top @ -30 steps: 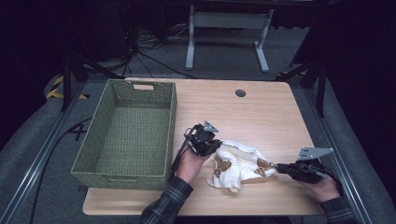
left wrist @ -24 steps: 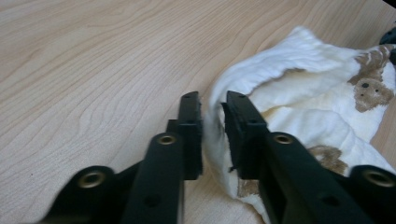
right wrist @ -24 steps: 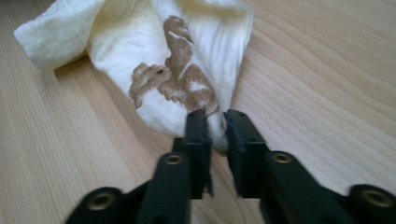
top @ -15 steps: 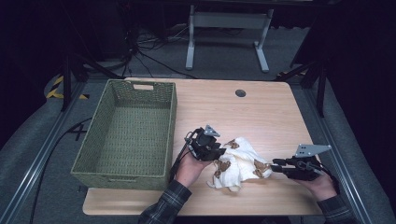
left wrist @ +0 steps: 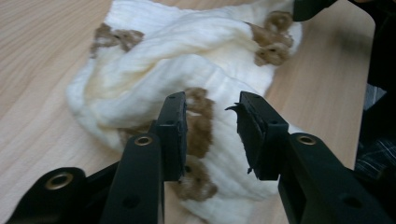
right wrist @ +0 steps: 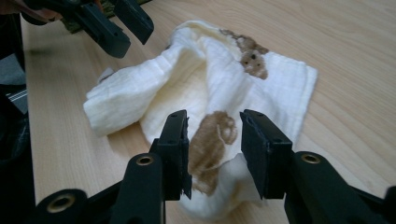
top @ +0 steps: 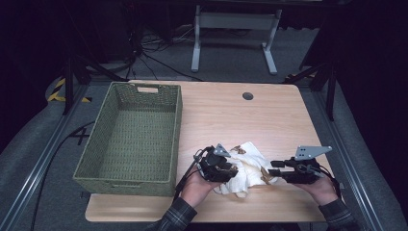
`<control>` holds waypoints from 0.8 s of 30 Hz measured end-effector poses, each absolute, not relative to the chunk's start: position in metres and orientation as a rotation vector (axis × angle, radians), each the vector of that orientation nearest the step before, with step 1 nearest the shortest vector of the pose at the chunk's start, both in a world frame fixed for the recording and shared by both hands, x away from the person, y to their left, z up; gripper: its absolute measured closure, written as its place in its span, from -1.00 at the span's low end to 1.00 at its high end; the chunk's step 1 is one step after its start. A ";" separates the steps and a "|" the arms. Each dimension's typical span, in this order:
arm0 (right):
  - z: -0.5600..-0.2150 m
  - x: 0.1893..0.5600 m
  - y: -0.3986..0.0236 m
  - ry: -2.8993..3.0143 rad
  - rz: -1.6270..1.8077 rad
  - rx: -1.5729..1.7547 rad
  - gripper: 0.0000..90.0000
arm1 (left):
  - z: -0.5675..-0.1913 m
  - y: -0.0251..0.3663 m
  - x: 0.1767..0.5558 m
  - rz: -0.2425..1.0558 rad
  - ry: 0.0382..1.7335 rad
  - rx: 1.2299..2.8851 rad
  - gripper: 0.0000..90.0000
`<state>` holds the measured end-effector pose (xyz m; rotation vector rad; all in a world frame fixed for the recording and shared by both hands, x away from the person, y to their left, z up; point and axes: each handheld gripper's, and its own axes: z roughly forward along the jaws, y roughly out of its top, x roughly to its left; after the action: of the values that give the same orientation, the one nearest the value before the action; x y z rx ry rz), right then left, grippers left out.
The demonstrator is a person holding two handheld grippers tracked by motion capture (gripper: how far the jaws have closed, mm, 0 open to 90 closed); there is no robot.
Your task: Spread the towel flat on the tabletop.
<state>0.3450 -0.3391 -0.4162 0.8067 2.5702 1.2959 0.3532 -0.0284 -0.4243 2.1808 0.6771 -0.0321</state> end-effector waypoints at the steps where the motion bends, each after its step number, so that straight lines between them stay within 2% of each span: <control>1: -0.417 0.344 -0.337 2.585 1.290 0.802 0.38 | -0.424 -0.030 0.350 -0.041 0.657 2.187 0.36; 5: -0.425 0.345 -0.333 2.609 1.238 0.793 0.38 | -0.428 -0.041 0.341 -0.045 0.610 2.222 0.28; 8: -0.428 0.349 -0.335 2.603 1.232 0.823 0.49 | -0.434 -0.048 0.338 -0.060 0.599 2.228 0.31; 11: -0.431 0.352 -0.337 2.613 1.196 0.837 0.65 | -0.440 -0.051 0.337 -0.056 0.596 2.263 0.50; 17: -0.442 0.359 -0.336 2.653 1.056 0.844 0.81 | -0.447 -0.056 0.341 -0.008 0.590 2.370 0.84; 24: -0.447 0.355 -0.336 2.711 0.978 0.827 0.85 | -0.449 -0.050 0.352 0.045 0.633 2.365 0.91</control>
<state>0.3552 -0.3363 -0.4470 0.8266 2.7107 0.9779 0.3525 -0.0504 -0.4486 2.3649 0.6334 0.0448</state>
